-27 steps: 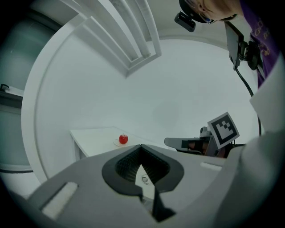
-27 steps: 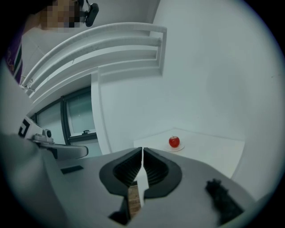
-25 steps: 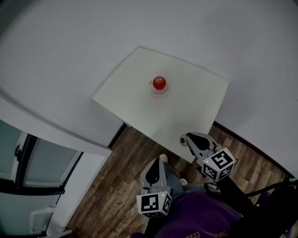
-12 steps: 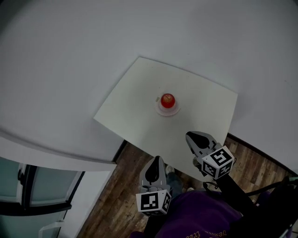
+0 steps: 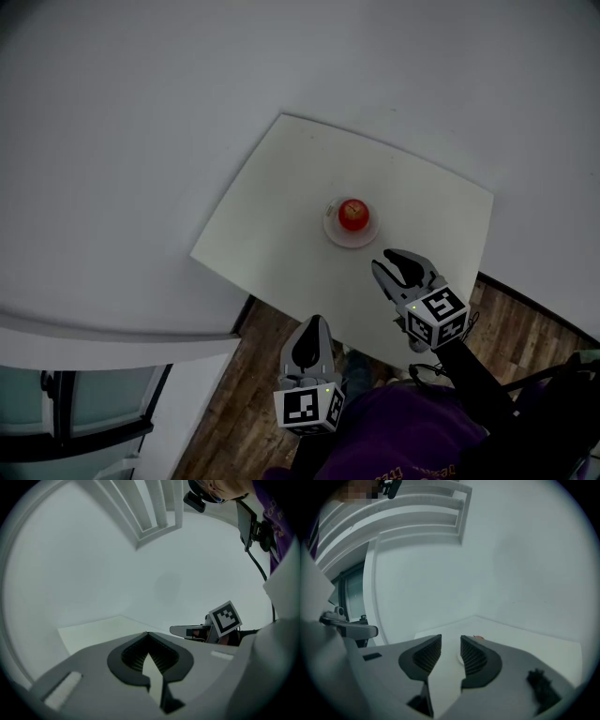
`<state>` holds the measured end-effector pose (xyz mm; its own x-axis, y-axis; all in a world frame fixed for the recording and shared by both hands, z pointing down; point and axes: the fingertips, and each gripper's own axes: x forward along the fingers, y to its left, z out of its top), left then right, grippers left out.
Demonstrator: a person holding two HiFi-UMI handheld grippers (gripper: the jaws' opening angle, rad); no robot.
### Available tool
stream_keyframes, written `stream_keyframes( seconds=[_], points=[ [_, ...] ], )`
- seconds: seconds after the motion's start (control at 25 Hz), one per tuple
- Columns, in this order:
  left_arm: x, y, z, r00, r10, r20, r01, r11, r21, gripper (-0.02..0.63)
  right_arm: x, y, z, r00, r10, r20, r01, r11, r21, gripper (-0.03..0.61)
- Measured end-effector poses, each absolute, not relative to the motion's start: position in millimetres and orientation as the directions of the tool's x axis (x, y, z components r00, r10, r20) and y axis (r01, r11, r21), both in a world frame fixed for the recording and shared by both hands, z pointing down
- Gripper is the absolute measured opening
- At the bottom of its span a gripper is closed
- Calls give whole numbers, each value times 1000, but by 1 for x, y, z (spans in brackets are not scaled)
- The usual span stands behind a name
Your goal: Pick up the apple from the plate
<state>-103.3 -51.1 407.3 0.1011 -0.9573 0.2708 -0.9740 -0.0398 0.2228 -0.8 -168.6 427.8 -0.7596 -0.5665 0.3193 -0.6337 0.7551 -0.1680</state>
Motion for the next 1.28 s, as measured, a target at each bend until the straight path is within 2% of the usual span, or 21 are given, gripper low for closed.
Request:
stream_keyframes(
  seconds=[0.64,0.88,1.28],
  points=[
    [-143,-95,429,119,-947,300,-968,-44,246,6,-31,-238,475,-692,-576,436,-667,741,-80,249],
    [-148,-108,439,125,-941,315,-967,-44,252,6,-34,-257,494,-673,-566,477,-671,737,-72,271],
    [-151,-121,454,142,-928,346,-963,-48,266,6,-42,-282,525,-636,-548,544,-666,745,-28,345]
  ],
)
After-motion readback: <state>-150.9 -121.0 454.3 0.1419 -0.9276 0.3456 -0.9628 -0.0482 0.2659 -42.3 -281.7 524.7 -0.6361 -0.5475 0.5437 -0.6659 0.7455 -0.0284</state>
